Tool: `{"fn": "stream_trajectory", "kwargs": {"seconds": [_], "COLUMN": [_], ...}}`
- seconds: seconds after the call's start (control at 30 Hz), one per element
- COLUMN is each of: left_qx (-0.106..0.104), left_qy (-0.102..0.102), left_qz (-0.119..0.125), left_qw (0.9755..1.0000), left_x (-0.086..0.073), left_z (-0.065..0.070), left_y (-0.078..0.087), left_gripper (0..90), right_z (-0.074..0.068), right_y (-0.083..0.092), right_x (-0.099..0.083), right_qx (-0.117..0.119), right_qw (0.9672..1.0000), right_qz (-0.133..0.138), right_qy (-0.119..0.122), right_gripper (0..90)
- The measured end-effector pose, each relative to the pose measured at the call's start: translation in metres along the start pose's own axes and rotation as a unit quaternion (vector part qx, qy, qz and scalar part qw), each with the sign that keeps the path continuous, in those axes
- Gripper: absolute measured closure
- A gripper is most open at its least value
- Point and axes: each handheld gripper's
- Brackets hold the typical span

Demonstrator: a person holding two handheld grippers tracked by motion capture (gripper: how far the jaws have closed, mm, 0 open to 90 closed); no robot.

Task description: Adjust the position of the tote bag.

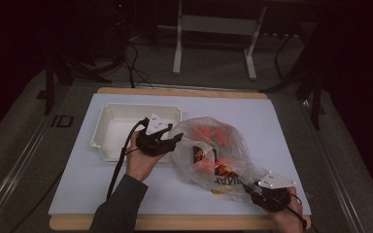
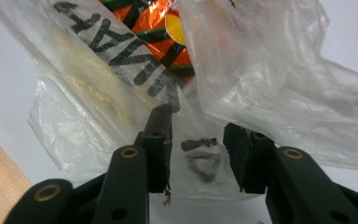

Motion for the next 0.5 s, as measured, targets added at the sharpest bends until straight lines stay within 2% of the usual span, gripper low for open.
{"fn": "stream_trajectory", "kwargs": {"seconds": [0.2, 0.3, 0.5], "left_qx": [-0.007, -0.007, -0.019], "left_qy": [0.005, -0.007, -0.020], "left_qz": [0.011, 0.010, 0.026], "left_qw": [0.9999, 0.9999, 0.9993], "left_x": [0.002, 0.004, 0.014], "left_z": [0.000, 0.004, 0.012], "left_y": [0.002, 0.001, 0.005], "left_gripper": [49.0, 49.1, 49.6], "right_z": [0.000, -0.001, -0.006], "right_y": [0.004, 0.002, 0.000], "right_x": [0.003, 0.007, 0.015], "right_qx": [0.000, -0.002, 0.002], "right_qw": [0.9998, 0.9997, 0.9995], "right_qz": [0.018, 0.023, 0.030], "right_qy": [-0.005, -0.001, 0.013], "right_gripper": [59.3, 62.6, 72.6]}}
Point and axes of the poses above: each handheld gripper's, and its own axes: y roughly backward along the jaws, x roughly out of its top, z roughly to its right, and after that the axes turned 2 degrees about y, right-handed
